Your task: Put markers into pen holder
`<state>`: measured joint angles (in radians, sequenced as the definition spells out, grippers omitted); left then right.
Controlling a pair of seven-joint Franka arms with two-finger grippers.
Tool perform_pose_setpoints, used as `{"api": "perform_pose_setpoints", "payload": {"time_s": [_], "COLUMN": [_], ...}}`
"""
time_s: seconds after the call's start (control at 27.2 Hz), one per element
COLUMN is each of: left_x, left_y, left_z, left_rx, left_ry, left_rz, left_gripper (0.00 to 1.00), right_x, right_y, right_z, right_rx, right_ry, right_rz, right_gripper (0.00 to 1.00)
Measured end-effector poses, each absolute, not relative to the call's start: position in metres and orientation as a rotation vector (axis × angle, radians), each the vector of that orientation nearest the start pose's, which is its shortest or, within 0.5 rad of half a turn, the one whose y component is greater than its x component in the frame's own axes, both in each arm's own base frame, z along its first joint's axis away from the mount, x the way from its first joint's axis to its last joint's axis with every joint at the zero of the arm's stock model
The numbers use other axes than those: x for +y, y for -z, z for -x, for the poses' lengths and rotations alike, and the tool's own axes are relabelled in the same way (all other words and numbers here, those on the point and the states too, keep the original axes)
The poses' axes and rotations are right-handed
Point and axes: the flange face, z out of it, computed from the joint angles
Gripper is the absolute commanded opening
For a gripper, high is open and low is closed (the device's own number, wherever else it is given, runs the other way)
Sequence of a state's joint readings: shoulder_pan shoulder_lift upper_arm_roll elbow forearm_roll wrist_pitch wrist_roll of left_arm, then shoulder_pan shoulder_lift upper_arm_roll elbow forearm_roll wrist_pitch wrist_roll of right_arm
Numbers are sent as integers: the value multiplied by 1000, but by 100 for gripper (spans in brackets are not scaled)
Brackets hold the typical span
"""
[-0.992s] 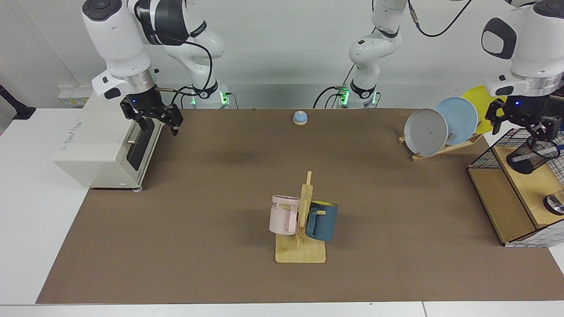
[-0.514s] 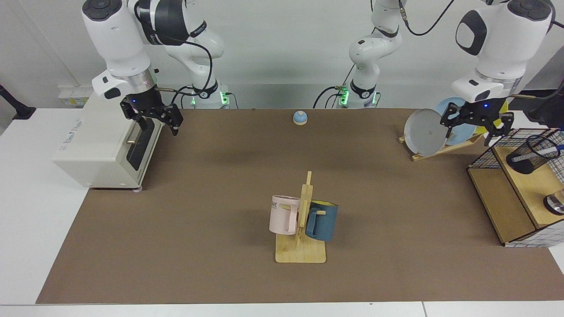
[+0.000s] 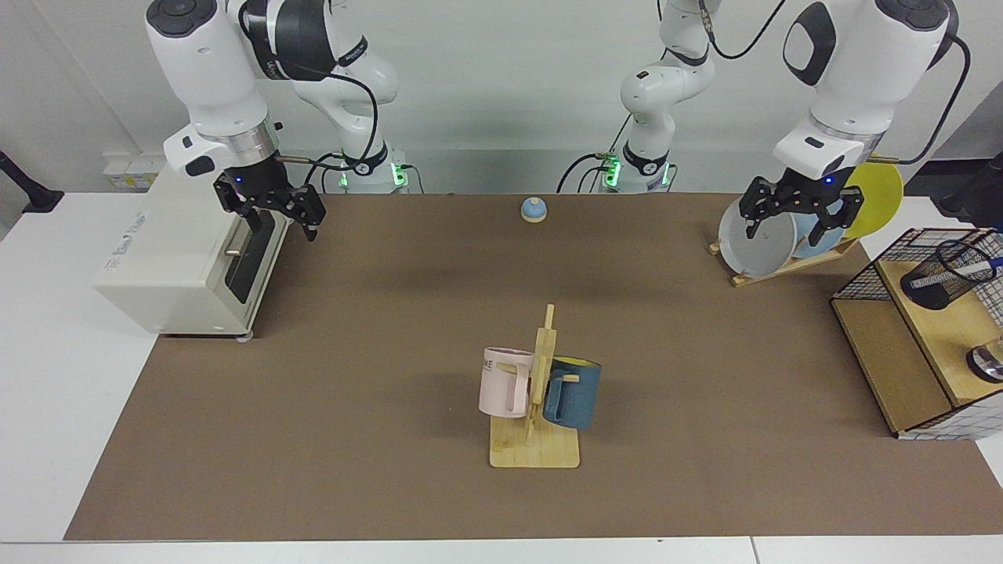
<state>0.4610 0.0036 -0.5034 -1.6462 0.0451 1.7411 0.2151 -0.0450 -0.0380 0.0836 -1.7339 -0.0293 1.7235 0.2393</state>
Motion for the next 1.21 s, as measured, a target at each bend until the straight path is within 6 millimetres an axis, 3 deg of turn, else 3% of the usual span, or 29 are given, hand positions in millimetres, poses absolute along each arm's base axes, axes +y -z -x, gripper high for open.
{"api": "perform_pose_setpoints", "payload": {"time_s": [0.44, 1.21], "left_x": [-28, -51], "left_y": [-601, -600], "left_z": [-567, -564], "left_rx": [390, 211], "left_ry": [103, 97], "left_rz": [3073, 3137], "left_gripper": [100, 100], "right_x": [19, 19], "right_y": [-581, -581], "right_z": [-552, -552], "right_rx": [311, 311], "right_ry": [50, 50], "right_rz": [3154, 3154], "right_gripper": [100, 100]}}
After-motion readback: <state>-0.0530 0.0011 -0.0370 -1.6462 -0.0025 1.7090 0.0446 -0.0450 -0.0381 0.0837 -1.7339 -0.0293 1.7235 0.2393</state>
